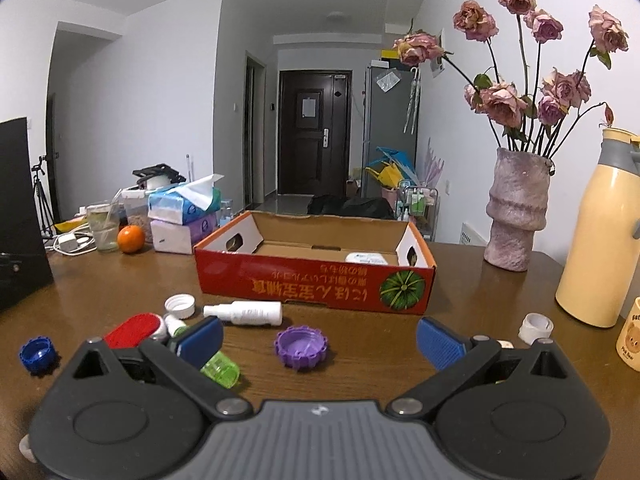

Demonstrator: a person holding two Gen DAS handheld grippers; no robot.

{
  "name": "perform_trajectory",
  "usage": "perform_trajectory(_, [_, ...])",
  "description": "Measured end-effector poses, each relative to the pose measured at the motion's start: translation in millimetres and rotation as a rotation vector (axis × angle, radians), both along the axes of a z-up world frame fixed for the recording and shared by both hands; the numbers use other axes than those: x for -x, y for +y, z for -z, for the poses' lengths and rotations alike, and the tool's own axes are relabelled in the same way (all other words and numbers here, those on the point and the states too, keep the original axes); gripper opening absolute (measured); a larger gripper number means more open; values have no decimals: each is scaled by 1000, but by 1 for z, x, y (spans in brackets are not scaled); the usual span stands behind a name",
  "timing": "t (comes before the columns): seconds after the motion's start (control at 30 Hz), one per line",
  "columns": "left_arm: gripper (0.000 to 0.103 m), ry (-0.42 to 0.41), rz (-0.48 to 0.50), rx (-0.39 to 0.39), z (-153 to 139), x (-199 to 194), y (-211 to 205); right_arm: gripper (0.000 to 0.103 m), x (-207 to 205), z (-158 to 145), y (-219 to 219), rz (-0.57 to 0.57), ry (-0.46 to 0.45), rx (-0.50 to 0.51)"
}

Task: Organize rigid objects
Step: 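Grasp the blue bottle cap with the left tool, then grasp the red-and-white lint brush with the right tool while left tool holds blue cap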

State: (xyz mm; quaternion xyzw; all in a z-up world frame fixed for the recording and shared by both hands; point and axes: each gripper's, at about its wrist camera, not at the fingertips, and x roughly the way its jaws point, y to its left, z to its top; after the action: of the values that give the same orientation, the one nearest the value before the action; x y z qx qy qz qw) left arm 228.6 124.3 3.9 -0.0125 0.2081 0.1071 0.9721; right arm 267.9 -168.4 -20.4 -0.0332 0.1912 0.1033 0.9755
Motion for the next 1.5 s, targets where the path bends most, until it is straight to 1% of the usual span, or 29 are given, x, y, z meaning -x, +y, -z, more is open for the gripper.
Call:
perform_trajectory(0.23, [103, 32, -29, 0, 13, 4, 34, 103, -5, 10, 14, -8, 23, 6])
perform_trajectory(0.43, [103, 101, -42, 20, 35, 1, 56, 103, -15, 20, 29, -23, 50, 10])
perform_trajectory(0.63, [103, 172, -26, 29, 64, -4, 61, 103, -23, 31, 36, -32, 80, 0])
perform_trajectory(0.8, [102, 210, -23, 36, 78, -11, 62, 103, -27, 38, 36, -29, 89, -15])
perform_trajectory(0.87, [99, 212, -19, 40, 78, -12, 63, 103, -29, 40, 36, -26, 91, -25])
perform_trajectory(0.9, [93, 214, -16, 45, 80, -13, 63, 103, -29, 42, 35, -24, 93, -31])
perform_trajectory(0.93, [83, 218, -12, 49, 81, -14, 64, 103, -30, 43, 35, -22, 95, -36])
perform_trajectory(0.97, [77, 227, -4, 57, 82, -16, 64, 103, -31, 44, 34, -20, 97, -40])
perform_trajectory(1.0, [62, 241, 7, 69, 84, -17, 66, 103, -31, 45, 34, -17, 97, -43])
perform_trajectory(1.03, [54, 254, 15, 77, 86, -20, 66, 103, -31, 46, 34, -15, 95, -46])
perform_trajectory(1.13, [54, 253, 15, 92, 87, -20, 69, 103, -31, 47, 34, -12, 93, -46])
perform_trajectory(1.33, [54, 216, 3, 112, 83, -16, 72, 103, -29, 49, 40, -11, 89, -44])
perform_trajectory(1.5, [54, 186, -8, 110, 79, -13, 73, 103, -24, 48, 52, -35, 84, -40])
